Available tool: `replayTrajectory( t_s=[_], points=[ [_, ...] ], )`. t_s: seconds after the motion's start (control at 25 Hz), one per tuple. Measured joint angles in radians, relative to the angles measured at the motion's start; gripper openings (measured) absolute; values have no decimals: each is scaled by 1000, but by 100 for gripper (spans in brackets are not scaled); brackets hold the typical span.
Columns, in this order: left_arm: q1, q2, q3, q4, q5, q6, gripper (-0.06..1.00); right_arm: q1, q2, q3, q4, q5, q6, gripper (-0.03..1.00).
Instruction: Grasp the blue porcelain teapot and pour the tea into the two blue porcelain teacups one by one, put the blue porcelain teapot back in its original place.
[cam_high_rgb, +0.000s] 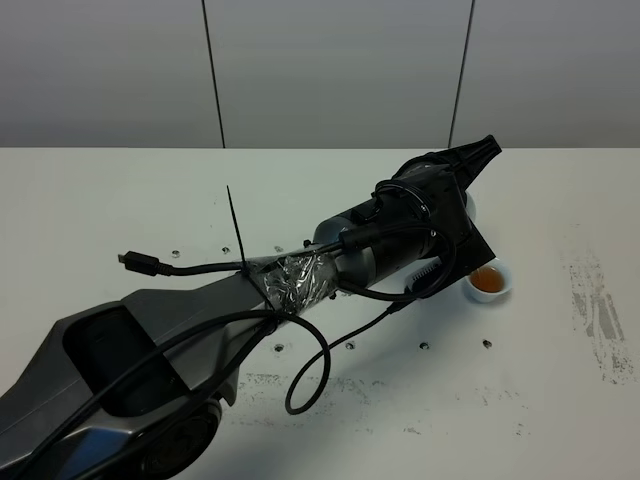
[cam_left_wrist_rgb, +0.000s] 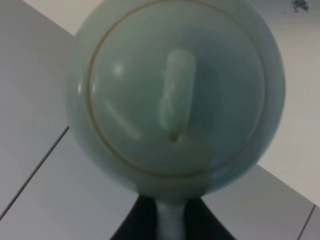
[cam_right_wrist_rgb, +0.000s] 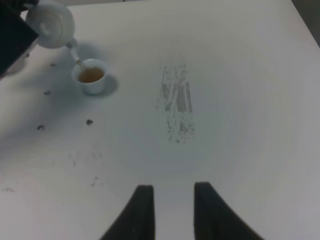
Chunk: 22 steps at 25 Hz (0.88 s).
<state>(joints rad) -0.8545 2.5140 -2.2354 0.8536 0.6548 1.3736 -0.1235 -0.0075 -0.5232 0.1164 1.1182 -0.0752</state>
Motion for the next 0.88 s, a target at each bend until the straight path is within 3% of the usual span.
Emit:
replayTrajectory(
  t_s=[0.56,0.88],
  points=[
    [11,-21,0,-97,31,-126,12,0,0,0,0,0,0,21],
    [33,-29,0,-243,72,-131,12,0,0,0,0,0,0,21]
  ],
)
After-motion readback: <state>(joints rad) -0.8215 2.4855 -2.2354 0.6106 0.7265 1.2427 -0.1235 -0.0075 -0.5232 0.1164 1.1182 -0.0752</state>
